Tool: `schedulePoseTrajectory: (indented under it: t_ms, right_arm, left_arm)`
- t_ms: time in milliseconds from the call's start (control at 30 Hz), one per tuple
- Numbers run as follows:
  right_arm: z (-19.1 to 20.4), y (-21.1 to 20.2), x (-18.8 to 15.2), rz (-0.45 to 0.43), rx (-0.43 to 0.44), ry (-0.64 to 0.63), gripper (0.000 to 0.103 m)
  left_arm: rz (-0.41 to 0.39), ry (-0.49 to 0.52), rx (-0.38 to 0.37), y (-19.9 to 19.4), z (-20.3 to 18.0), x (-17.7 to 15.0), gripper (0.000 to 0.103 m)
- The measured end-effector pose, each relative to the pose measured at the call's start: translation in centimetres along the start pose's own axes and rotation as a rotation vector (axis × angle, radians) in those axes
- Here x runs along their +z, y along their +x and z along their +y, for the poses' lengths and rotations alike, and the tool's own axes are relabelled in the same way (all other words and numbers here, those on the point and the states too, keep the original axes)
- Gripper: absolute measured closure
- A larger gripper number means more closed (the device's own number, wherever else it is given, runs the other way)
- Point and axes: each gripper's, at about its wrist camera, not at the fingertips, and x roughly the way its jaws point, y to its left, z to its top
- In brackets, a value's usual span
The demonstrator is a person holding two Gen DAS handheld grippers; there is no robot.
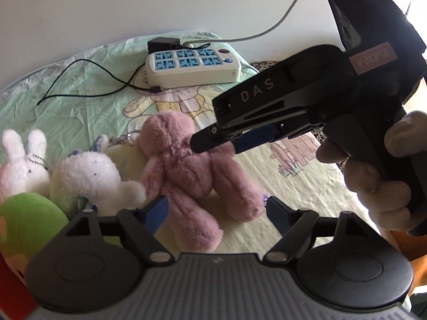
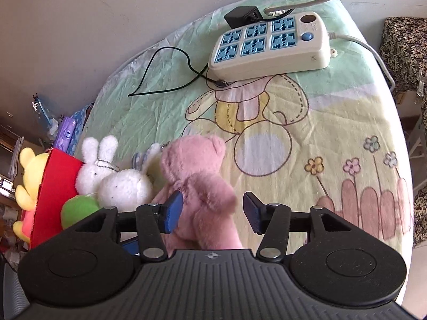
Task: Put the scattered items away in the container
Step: 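Close the right tool on the pink teddy bear's back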
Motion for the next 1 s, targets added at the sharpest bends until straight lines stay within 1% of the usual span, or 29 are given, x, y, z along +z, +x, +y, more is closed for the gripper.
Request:
schedulePoseTrajectory:
  t_ms: [67,167,233,267,333,433,500,533,667,800,867,1000]
  right_arm:
    - [-0.1,0.9,0.4,0.024,0.031,0.007,0.049]
    - [-0.3,2.2,0.6,0.052,0.055,0.020,0.048]
    - [-0.5,2.8,0.7,0.066,0.090,0.046,0.049]
    - [-0.6,3.1,0.7,0.068,0.099,0.056,0.049]
    - [-0.9,3.6,0.7,0.076,0.120,0.079,0.050]
    - [-1.2,3.7,0.7,0.082,0.145,0.105,0.057]
    - [-1.7,3.2,0.4,0.082,0.167,0.142,0.063]
    - [-1.8,2.8,0.2,0.081,0.175,0.155,0.064]
    - [-1.2,0.8,-1.4,0.068,0.130,0.136,0.066]
    - [-1.7,-1.1,-3.5,0.070,0.093,0.170,0.066]
    - [-1.8,-1.7,-4.6,0.069,0.074,0.188,0.066]
    - [-1.3,-2.2,-5.6,0.052,0.046,0.159,0.060]
  left_arm:
    - [0.021,-0.031,-0.003,0.7,0.7,0.2,0.021]
    - [0.039,-0.062,-0.014,1.5,1.2,0.4,0.021]
    - [0.038,-0.057,-0.009,1.8,1.1,0.6,0.021]
    - [0.038,-0.053,-0.006,1.9,1.1,0.6,0.018]
    - [0.040,-0.049,-0.006,2.1,1.1,0.8,0.018]
    - [0.045,-0.044,-0.021,2.1,1.1,0.8,0.017]
    - [0.048,-0.045,-0.026,2.0,1.1,0.8,0.017]
    - [0.050,-0.044,-0.034,1.9,1.0,0.7,0.017]
    - [0.072,-0.041,-0.110,1.3,0.4,0.3,0.018]
    - [0.105,-0.033,-0.188,0.6,-0.5,-0.6,0.019]
    - [0.109,-0.020,-0.204,0.5,-0.8,-1.0,0.020]
    - [0.102,0.009,-0.214,0.8,-0.7,-0.9,0.020]
